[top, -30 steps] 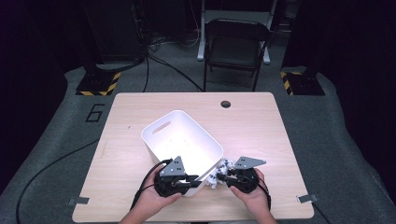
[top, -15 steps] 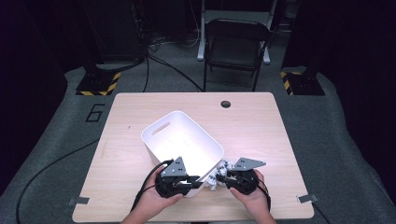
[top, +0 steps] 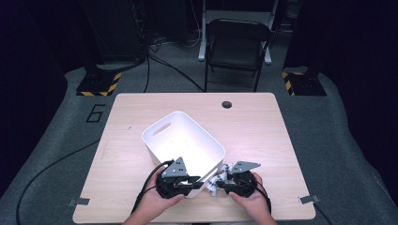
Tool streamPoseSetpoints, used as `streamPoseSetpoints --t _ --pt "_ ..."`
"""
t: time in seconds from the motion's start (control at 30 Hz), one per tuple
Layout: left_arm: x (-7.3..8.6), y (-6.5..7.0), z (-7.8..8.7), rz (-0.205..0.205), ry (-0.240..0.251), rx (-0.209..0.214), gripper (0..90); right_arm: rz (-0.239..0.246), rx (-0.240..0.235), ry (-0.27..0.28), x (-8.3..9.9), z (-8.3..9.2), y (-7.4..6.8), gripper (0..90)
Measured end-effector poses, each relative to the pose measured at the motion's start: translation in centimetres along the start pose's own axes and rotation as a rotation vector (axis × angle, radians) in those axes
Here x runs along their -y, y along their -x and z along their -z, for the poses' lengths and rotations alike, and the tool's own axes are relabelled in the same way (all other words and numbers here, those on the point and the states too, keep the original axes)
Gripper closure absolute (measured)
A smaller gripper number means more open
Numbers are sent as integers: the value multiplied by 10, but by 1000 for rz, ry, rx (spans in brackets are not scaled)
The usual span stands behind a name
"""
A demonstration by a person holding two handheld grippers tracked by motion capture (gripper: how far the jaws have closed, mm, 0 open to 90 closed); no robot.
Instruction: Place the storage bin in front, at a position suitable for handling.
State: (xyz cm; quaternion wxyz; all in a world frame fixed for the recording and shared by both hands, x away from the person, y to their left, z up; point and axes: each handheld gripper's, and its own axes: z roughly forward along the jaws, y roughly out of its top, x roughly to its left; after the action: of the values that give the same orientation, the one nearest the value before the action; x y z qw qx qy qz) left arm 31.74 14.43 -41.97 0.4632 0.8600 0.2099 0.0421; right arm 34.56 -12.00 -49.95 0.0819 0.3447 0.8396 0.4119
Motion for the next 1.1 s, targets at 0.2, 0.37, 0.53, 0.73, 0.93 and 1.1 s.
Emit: streamPoseSetpoints --t 0.2,0.37,0.53,0.73,0.93,1.1 --pt "1 -3 0 16 7 2 773 40 6 86 0 12 -2 472" --pt "1 -3 0 15 10 -1 773 64 32 114 -1 13 -5 375" --pt "2 -4 1 19 11 14 777 69 50 134 -1 8 -7 292" --pt "2 -4 0 14 11 17 778 81 74 137 -2 -4 -15 203" --pt "1 -5 1 4 3 38 777 96 97 115 -2 -9 -15 250" --pt "1 -5 1 9 4 33 776 25 43 89 3 -8 2 606"
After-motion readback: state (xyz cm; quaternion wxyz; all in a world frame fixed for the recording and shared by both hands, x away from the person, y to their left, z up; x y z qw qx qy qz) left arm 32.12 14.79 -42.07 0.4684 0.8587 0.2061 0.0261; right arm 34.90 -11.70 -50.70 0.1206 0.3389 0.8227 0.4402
